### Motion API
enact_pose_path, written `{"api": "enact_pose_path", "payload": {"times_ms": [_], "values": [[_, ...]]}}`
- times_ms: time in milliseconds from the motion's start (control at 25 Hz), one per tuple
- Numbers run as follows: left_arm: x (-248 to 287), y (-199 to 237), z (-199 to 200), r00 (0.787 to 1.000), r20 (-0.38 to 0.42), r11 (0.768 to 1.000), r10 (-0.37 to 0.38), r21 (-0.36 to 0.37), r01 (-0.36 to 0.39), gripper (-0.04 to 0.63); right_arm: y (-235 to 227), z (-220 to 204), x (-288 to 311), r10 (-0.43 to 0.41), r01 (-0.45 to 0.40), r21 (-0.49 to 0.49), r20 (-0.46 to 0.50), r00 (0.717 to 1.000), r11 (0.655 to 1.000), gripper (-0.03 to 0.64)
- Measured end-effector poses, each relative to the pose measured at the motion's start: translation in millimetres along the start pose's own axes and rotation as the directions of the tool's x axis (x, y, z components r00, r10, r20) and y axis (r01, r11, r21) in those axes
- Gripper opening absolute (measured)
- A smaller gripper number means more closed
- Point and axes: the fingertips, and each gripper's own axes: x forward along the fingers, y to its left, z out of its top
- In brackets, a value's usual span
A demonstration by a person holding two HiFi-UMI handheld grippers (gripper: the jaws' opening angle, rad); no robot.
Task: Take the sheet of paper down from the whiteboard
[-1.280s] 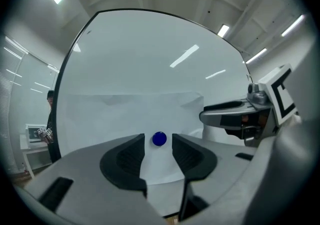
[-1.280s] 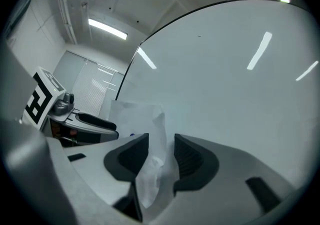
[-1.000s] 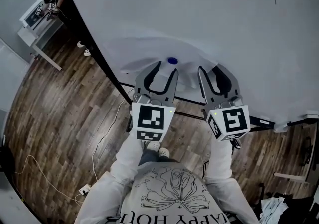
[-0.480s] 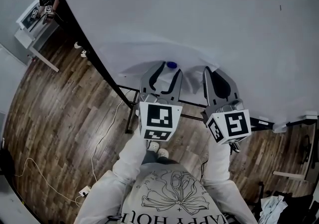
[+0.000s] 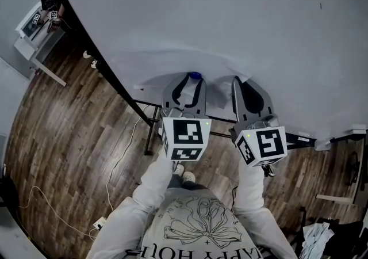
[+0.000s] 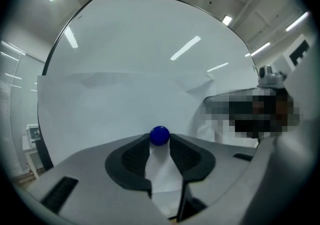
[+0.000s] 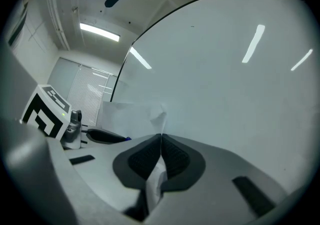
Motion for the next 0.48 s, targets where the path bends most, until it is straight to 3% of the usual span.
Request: {"api": "enact_pose_path", "payload": {"times_ms": [240,480], "values": [[0.2,0.6,0.5,1.000,-0.006,0.999,0.005,-0.037,-0.006,0.118,1.1,0.5,-0.1,-0.011,0.011,-0.004,-0.005,1.000,1.000,0.005],[0.4,-0.1,-0.7,0.999,-0.012,0.996,-0.042,-0.085,0.041,0.109,-0.5,-0.7,-0.1,-0.024,0.024,0.010,-0.005,1.000,1.000,0.005]]}}
